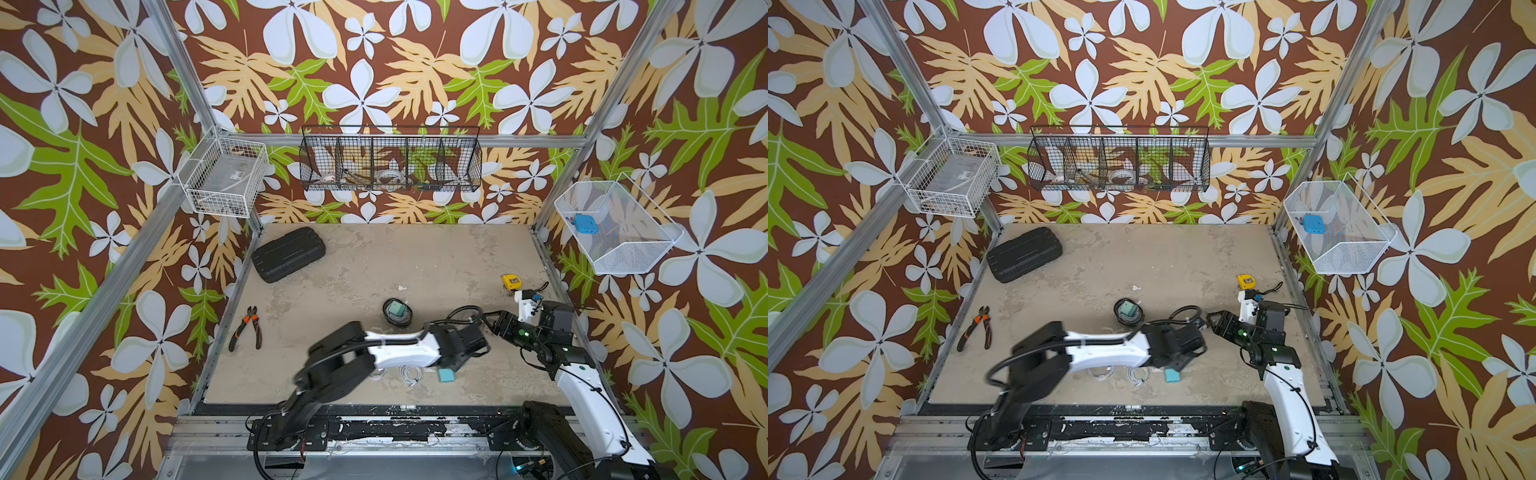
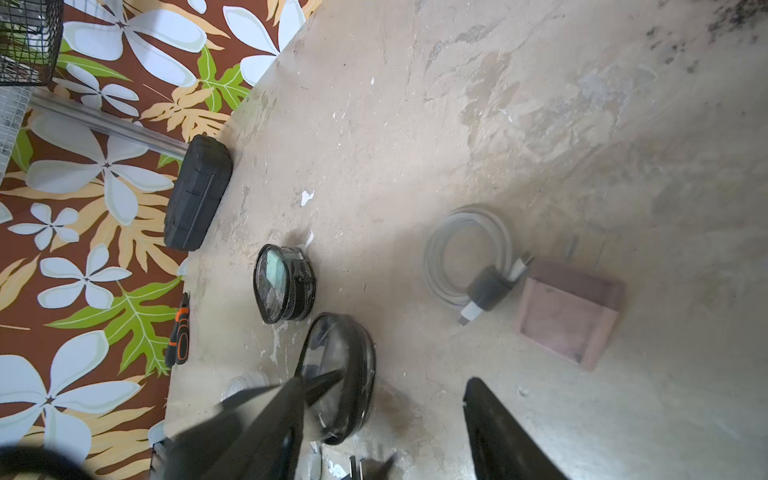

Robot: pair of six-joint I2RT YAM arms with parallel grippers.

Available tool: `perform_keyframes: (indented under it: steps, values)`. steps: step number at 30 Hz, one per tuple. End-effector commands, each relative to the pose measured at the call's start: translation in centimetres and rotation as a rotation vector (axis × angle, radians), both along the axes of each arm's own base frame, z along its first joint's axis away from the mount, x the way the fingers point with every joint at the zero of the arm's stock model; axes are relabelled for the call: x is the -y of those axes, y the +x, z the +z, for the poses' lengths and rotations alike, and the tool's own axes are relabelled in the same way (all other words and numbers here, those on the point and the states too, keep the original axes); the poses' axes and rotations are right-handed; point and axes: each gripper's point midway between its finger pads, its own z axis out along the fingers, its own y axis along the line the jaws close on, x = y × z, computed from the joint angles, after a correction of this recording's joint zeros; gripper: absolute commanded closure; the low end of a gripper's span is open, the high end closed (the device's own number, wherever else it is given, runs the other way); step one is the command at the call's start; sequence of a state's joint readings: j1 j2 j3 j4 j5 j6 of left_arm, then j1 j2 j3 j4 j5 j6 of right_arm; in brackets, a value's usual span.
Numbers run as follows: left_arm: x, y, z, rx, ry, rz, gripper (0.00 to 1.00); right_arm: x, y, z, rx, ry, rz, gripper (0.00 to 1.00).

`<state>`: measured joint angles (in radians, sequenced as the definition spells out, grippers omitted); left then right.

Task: Pack away charging kits
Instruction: Place the storage bag at the center of the board, then pick up the storage bag at the center of the board.

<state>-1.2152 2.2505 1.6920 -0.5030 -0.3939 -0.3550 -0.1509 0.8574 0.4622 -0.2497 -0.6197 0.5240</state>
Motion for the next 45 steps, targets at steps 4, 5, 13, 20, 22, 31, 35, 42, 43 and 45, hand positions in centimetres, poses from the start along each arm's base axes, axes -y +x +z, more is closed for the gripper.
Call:
perform_keyframes:
  steps: [4, 5, 13, 20, 22, 31, 35, 42, 43, 45]
  values:
    - [-1.5, 1.0, 5.4, -0.006, 0.016, 0.148, 0.31, -0.7, -0.4, 0.5, 0.019, 0.054, 0.022, 0.37]
    - [-1.5, 1.3, 6.0, 0.014, 0.0, 0.161, 0.32, -0.8, -0.3, 0.7, 0.024, 0.057, 0.024, 0.37]
    - [-3.0, 0.8, 10.9, 0.017, -0.222, 0.161, 0.33, -0.8, 0.0, 1.3, 0.044, 0.055, 0.03, 0.37]
    - [-4.0, 0.6, 8.5, -0.121, -0.111, 0.226, 0.32, -0.6, 0.2, 0.5, 0.032, 0.06, 0.016, 0.36]
    - [-4.5, 0.5, 7.2, -0.136, -0.047, 0.257, 0.32, -0.5, 0.1, 0.3, 0.026, 0.06, 0.008, 0.36]
    - [-5.9, -0.1, 3.6, -0.139, 0.057, 0.308, 0.32, -0.4, -0.1, 0.0, 0.028, 0.056, 0.0, 0.35]
    - [-5.8, -0.2, 2.5, -0.149, 0.069, 0.31, 0.31, -0.4, -0.2, 0.1, 0.033, 0.051, -0.001, 0.35]
    - [-5.3, -0.2, 1.2, -0.162, 0.084, 0.3, 0.32, -0.5, -0.3, 0.3, 0.038, 0.049, 0.002, 0.34]
    - [-5.4, -0.1, 1.0, -0.161, 0.089, 0.299, 0.33, -0.4, -0.3, 0.3, 0.04, 0.049, 0.0, 0.34]
    - [-5.5, -0.2, 0.8, -0.162, 0.1, 0.298, 0.37, -0.5, -0.3, 0.4, 0.04, 0.052, 0.003, 0.34]
